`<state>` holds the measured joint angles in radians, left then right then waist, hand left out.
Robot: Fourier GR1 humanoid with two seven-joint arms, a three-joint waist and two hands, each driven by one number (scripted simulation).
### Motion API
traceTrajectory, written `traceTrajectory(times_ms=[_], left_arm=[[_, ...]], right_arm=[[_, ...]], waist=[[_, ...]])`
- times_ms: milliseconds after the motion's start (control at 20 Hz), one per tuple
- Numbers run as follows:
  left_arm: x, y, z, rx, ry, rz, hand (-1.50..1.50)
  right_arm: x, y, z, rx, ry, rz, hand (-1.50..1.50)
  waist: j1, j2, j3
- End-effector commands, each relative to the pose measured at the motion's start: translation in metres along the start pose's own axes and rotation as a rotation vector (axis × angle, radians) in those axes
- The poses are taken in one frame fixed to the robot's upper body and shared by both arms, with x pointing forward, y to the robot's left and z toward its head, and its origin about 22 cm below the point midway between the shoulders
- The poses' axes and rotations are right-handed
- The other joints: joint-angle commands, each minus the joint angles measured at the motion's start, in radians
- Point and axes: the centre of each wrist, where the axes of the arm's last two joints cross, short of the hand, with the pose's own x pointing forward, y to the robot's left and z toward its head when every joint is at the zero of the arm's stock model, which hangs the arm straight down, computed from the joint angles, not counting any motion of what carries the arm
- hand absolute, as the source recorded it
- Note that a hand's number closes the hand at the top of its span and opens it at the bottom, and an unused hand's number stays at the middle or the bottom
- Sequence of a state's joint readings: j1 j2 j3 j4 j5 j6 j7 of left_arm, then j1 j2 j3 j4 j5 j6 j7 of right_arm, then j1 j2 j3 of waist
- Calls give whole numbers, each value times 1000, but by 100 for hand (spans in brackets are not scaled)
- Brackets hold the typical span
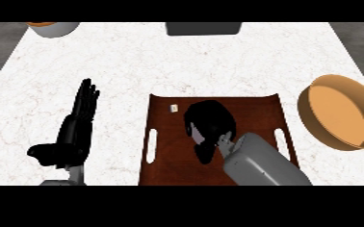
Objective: Pick the eggplant from the tray and place it in the pot
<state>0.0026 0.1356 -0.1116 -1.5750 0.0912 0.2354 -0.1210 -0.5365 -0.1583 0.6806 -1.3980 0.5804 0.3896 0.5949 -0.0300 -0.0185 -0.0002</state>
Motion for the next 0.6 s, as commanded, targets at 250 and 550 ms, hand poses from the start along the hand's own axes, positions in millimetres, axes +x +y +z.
traceTrajectory(times_ms=[250, 550], left_arm=[[2, -6, 13, 9, 6, 10, 0], [-2, 11, 17, 25, 9, 3, 0]], right_arm=[[5, 29, 129, -275, -305, 154, 150], [8, 12, 215, -569, -362, 82, 150]], waist=[[-24, -2, 1], [-18, 0, 1]])
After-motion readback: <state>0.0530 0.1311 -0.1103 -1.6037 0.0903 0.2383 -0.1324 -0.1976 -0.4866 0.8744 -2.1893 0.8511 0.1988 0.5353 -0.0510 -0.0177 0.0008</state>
